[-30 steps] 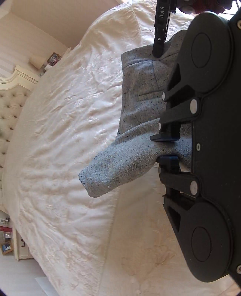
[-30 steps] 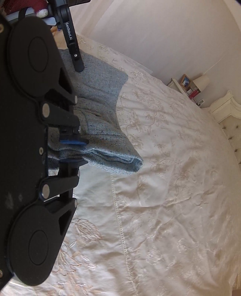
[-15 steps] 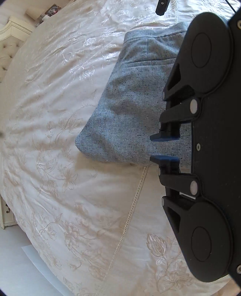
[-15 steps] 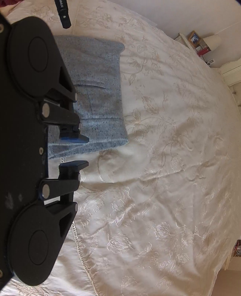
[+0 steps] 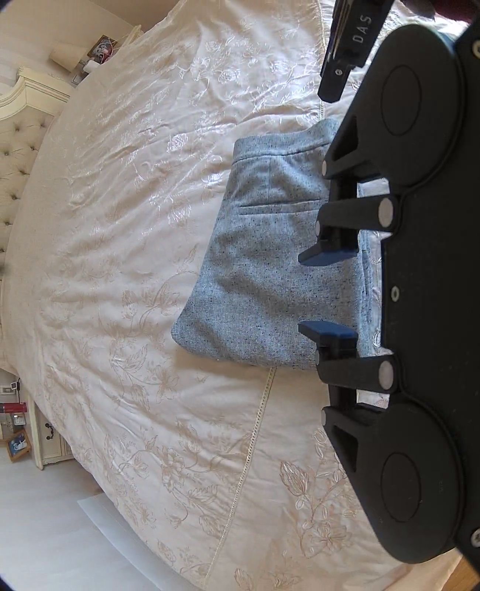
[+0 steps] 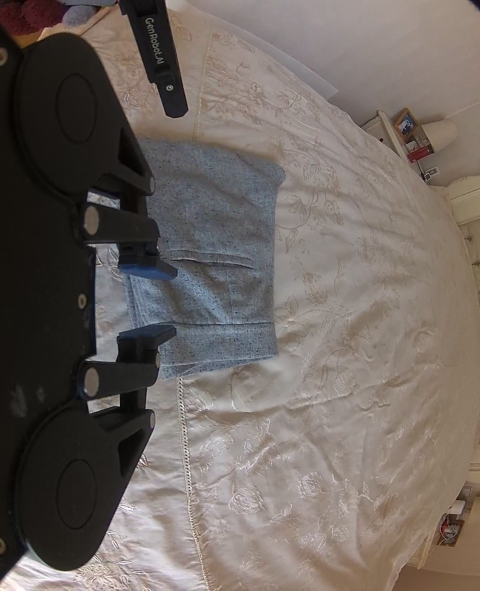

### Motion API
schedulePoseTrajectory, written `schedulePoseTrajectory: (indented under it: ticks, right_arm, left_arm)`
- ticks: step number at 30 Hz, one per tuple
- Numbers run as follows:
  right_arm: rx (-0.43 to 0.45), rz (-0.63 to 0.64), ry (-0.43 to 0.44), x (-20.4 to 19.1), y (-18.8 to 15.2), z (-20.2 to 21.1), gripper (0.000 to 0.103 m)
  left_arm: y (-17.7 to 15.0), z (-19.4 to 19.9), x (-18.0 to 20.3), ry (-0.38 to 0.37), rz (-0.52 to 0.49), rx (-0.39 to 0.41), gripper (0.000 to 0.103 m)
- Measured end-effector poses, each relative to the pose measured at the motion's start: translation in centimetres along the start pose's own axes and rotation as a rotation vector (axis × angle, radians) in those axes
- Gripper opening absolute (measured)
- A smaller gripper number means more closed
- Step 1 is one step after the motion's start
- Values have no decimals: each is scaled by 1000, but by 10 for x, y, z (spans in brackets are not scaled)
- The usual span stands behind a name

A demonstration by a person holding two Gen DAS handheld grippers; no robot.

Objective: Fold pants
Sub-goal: 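Open both grippers and lift them away from the folded pants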

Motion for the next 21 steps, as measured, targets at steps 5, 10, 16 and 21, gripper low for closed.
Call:
schedulePoseTrajectory:
  ticks: [5,10,16,21]
  right_arm:
    - [19,36,11,-14,-7,21,31]
    - [47,51,10,-22,-10,40,32]
    - [69,65,3,-26,-15,54,32]
    - [73,70,2,-29,-21,60,33]
  left_arm:
    - [-10,21,6,24,-13,11,50]
    - [-17,39,6,58,-37,50,51]
    - [-23,48,1,70,-21,57,52]
    - [-24,53,1,69,-10,70,52]
Point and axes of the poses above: each gripper's, at about its wrist camera, not at the fingertips, and z roughly against the way its jaws point, x to its right, y to its top, the point moved 10 cm from there along -z, roughly the way its jaws point, and after that the axes turned 5 degrees about z, right-handed, at the moved point
